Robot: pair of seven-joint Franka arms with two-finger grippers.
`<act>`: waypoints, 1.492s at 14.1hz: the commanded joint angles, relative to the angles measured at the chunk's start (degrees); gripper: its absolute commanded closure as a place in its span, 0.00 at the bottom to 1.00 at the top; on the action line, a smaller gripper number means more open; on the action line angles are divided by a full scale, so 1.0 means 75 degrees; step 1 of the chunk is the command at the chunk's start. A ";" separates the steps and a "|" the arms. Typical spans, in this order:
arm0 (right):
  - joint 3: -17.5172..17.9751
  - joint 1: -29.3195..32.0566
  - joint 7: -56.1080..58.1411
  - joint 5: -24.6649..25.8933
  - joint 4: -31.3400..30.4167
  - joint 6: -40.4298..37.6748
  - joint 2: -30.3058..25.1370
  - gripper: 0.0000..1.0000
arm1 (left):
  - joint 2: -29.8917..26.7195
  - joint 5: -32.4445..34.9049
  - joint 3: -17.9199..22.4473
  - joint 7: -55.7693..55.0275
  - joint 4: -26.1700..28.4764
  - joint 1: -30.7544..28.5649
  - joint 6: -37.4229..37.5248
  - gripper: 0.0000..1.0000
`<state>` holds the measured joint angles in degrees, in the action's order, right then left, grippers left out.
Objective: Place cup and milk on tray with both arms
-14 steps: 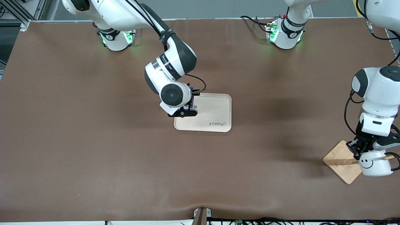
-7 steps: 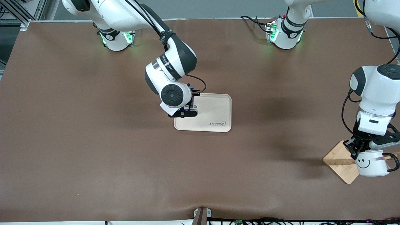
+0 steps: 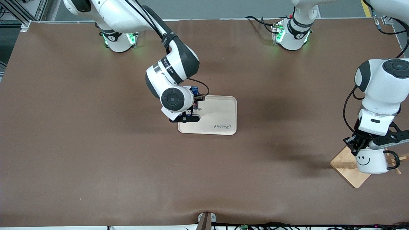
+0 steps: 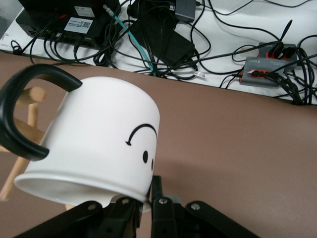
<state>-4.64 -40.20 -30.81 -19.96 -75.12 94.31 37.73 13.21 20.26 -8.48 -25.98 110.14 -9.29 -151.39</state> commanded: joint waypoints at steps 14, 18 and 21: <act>-0.0061 0.4020 0.0861 0.0117 0.1648 -0.2390 -0.1536 0.00 | 0.0229 -0.1398 -0.2970 -0.3819 -0.0916 0.0369 0.3579 1.00; -0.0025 0.4469 0.1737 0.2001 0.1136 -0.2426 -0.2461 0.00 | 0.0908 -0.1774 -0.2983 -0.5592 -0.0927 0.1529 0.3837 1.00; -0.0037 0.5065 0.2536 0.2169 0.0303 -0.2414 -0.3328 0.00 | 0.1482 -0.2185 -0.2983 -0.5606 -0.0985 0.2080 0.3838 1.00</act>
<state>-6.02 -5.37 -15.07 -5.11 -65.85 75.38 18.64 21.31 5.60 -30.88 -67.84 104.72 5.01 -123.82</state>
